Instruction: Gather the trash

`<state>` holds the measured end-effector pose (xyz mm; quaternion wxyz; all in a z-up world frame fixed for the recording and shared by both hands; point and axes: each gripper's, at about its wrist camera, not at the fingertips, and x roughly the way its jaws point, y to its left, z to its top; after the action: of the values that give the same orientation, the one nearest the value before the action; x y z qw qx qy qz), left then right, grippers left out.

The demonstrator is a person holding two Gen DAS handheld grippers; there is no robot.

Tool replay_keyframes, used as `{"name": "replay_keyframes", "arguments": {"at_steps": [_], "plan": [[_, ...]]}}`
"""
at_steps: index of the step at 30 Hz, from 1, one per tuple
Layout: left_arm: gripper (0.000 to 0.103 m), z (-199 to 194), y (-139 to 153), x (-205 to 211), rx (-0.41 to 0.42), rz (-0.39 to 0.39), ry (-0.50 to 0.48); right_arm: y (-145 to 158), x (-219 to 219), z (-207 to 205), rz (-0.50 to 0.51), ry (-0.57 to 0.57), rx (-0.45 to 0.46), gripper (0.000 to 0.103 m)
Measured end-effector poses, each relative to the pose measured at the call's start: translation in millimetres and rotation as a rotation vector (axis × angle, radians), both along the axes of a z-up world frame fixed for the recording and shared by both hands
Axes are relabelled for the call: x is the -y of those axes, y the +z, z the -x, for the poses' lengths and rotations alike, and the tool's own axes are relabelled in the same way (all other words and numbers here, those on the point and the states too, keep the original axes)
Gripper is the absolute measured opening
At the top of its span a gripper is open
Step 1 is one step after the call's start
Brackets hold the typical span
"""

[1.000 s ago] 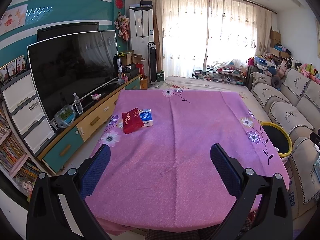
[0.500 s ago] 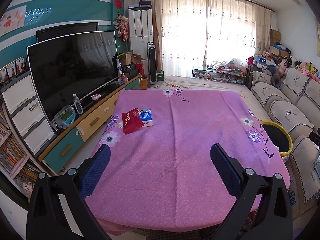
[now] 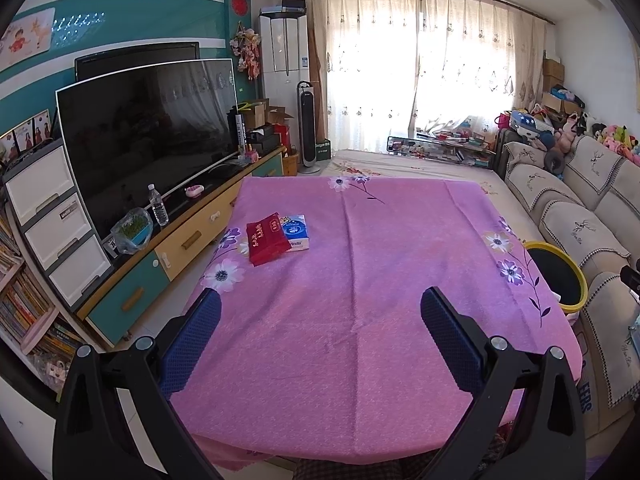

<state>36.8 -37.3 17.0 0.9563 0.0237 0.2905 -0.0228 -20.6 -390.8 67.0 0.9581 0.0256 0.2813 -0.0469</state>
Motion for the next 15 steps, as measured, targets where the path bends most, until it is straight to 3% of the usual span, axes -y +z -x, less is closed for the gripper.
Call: {"name": "replay_keyframes", "arguments": {"at_steps": [15], "plan": [[0.098, 0.0, -2.3, 0.9, -0.002, -0.003, 0.002, -1.1, 0.0, -0.2, -0.001, 0.001, -0.002, 0.096]]}}
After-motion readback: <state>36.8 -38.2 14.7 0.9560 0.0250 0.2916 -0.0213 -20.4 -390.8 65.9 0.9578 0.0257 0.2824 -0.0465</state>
